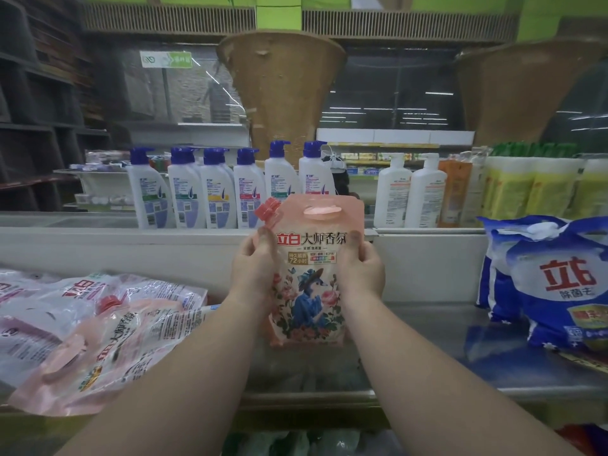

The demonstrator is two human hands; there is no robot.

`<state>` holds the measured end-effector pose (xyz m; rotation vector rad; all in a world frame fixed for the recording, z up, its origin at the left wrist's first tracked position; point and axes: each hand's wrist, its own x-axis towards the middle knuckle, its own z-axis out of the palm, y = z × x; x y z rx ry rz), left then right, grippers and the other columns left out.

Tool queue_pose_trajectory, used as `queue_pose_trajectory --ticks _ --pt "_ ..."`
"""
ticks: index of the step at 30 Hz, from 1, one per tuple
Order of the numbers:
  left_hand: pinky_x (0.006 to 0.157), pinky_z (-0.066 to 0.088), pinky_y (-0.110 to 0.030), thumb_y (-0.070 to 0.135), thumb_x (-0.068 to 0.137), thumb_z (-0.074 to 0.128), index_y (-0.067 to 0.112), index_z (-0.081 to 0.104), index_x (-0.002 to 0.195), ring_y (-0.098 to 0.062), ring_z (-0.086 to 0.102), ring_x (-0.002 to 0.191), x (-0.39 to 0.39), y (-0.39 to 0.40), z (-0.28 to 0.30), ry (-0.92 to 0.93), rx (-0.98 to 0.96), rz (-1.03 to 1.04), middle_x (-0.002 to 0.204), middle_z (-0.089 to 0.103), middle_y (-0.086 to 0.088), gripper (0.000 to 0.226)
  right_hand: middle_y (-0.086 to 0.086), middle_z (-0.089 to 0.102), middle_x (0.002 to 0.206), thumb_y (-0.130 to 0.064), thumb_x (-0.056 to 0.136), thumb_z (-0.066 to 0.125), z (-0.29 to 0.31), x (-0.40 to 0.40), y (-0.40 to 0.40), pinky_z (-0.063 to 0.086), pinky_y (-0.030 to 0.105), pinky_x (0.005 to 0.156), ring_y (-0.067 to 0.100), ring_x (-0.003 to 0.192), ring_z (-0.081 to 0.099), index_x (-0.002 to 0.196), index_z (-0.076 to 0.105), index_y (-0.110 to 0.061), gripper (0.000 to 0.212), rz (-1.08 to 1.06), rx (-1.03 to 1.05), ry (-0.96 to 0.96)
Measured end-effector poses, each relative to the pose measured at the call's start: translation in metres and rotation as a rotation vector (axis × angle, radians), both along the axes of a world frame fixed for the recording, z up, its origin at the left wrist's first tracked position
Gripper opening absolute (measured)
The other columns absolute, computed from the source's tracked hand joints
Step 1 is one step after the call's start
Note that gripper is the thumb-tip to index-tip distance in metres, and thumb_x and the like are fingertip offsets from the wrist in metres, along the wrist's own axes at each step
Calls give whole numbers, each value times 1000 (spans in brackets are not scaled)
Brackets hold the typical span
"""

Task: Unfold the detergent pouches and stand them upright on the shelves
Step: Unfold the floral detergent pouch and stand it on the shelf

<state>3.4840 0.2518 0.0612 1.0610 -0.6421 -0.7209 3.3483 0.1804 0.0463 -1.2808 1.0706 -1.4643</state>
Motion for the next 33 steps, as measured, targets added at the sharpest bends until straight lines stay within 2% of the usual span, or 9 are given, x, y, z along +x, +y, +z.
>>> queue_pose_trajectory --ticks 4,7,9,12,16,20,24,29,33 --pt "90 60 -50 74 93 55 27 60 123 -25 77 100 -1 13 -2 -77 55 -22 111 78 -3 56 -6 72 99 -73 102 33 -6 -9 3 53 35 75 17 93 69 105 60 -29 51 61 -42 92" --pt "67 59 -34 71 96 50 25 52 130 -19 76 92 -6 28 0 -87 84 -38 113 75 -3 57 -4 65 102 -71 104 28 -9 -14 9 48 33 71 17 93 65 115 52 -25 52 73 -17 154" --pt "63 54 -29 66 97 53 24 46 137 -15 71 94 -7 38 1 -79 73 -43 119 70 -3 59 -5 62 102 -68 105 31 -11 -16 15 44 28 63 10 86 61 118 47 -24 49 45 -8 166" --pt "87 44 -36 69 92 59 25 36 151 -6 56 101 -4 49 -4 -113 57 -42 131 58 4 78 0 55 120 -64 103 46 -16 -16 24 46 26 67 18 100 62 121 46 -21 47 -96 -46 127" --pt "100 34 -39 73 86 61 28 26 159 -7 50 107 0 65 -17 -155 32 -73 119 51 17 93 3 39 128 -62 98 58 -19 -16 43 40 19 69 19 110 48 133 46 -16 59 -203 -75 69" --pt "103 34 -40 78 78 62 30 28 158 -13 47 123 -1 88 -24 -176 0 -127 127 50 14 100 11 42 137 -70 90 65 -28 -14 61 53 40 86 23 116 47 134 46 -20 69 -305 -97 168" --pt "105 35 -38 82 76 55 27 36 155 -15 44 132 1 113 -27 -220 -10 -134 134 51 12 98 10 42 129 -63 87 73 -31 -10 84 39 30 82 22 112 41 130 48 -18 67 -293 -196 318" --pt "113 39 -41 101 51 61 24 48 150 -18 49 138 12 145 -30 -235 -6 -74 148 55 6 126 7 39 141 -66 87 71 -38 13 115 49 34 83 21 118 45 129 41 -26 65 -193 -246 450" --pt "111 45 -44 100 46 66 30 57 139 -16 55 132 20 172 -36 -251 -8 -28 140 61 8 116 2 37 138 -64 88 70 -42 36 146 45 35 92 20 120 43 123 40 -31 58 -92 -288 491"
